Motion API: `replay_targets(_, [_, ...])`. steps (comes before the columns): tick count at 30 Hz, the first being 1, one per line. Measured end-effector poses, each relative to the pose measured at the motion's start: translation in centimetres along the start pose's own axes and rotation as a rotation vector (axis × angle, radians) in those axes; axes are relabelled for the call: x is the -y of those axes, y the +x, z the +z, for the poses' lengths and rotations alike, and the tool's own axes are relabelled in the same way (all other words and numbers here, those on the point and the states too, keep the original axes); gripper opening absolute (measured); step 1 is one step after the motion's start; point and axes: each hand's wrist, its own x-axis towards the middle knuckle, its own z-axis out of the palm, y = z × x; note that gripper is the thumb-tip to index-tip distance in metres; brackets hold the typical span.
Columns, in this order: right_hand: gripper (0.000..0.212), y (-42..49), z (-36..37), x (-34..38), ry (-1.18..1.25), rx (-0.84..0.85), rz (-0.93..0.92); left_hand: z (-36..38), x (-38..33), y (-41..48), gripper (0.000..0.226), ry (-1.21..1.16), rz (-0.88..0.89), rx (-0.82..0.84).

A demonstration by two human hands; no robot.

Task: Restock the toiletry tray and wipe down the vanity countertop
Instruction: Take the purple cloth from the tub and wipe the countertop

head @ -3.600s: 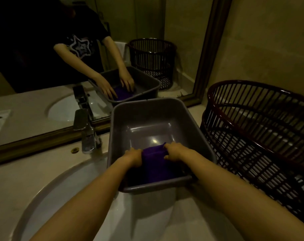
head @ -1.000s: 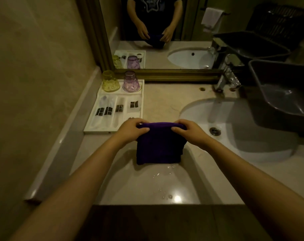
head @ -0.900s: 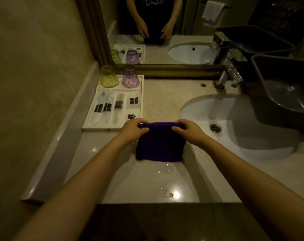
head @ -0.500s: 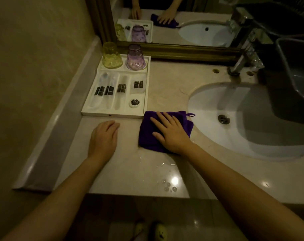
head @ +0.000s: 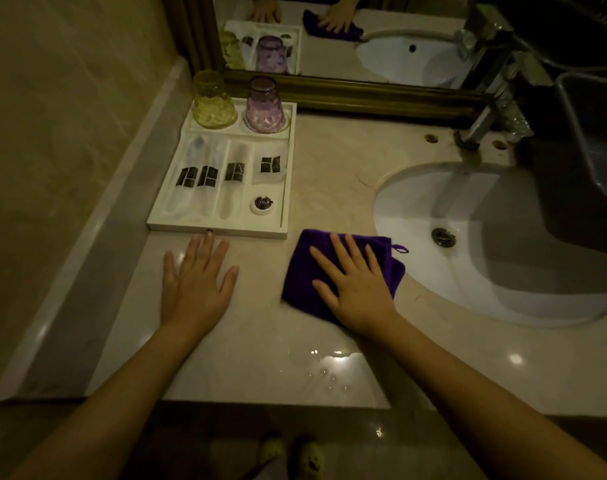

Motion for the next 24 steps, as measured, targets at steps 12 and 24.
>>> replay_targets(12, [0.057, 12.9, -1.2, -5.1, -0.070, 0.025, 0.051, -0.7, -0.5, -0.2, 0.065, -0.061, -0.018, -0.001])
replay_targets(24, [0.058, 19.9, -2.4, -6.9, -0.029, 0.080, 0.020, -0.6, -0.4, -0.2, 0.064, -0.090, -0.022, -0.019])
